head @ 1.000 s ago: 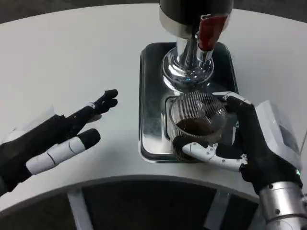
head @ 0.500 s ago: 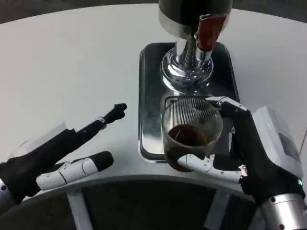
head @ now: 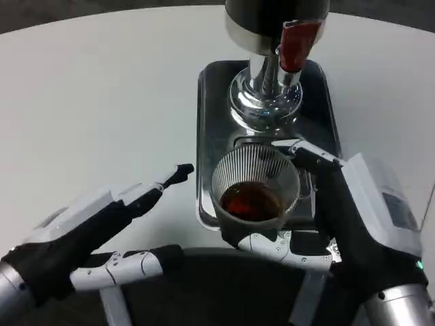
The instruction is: Grasp the cup under the faucet to collect the drink, then remove the cup.
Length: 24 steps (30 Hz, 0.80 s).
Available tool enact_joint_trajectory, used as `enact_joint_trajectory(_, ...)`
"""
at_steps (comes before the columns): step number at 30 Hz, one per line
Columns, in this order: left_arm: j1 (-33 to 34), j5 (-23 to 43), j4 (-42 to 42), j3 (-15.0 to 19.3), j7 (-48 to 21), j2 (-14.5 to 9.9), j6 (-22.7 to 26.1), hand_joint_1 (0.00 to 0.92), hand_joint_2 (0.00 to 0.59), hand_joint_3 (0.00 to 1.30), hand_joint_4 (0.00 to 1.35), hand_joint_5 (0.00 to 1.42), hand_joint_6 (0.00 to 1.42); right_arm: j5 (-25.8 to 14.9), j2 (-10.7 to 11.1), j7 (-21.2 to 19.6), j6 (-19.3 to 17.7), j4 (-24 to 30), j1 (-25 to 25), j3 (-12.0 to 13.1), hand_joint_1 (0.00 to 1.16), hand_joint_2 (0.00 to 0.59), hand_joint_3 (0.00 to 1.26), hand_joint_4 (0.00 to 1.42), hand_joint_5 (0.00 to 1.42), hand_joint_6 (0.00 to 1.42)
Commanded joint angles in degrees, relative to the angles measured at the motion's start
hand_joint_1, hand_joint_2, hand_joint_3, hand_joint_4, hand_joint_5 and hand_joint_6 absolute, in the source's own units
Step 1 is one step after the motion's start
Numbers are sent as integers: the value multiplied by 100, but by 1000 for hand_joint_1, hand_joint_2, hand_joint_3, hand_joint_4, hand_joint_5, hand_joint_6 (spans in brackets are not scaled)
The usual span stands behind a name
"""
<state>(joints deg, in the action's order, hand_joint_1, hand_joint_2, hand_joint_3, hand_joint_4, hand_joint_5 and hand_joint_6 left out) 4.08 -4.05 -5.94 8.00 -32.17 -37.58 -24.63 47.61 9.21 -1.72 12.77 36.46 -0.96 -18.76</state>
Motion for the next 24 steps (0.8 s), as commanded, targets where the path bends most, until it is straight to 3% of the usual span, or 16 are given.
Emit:
enact_joint_trajectory(1,-283,-356,-245,-45,268,45,-92,0,78,0,0,0,0,111,-5,-9,-361,206,-101,-111,1011,281,914,1249,1390,1424)
enact_joint_trajectory(11,-750,-1260,-794,78,1039,184,16,0,74,0,0,0,0,226,-20,110,-564,305,-340,-267,1011,280,914,1249,1390,1424)
enact_joint_trajectory(24,-1165,-1804,-1310,110,1466,328,346,0,68,0,0,0,0,279,-30,233,-723,470,-609,-348,1016,269,914,1249,1390,1424)
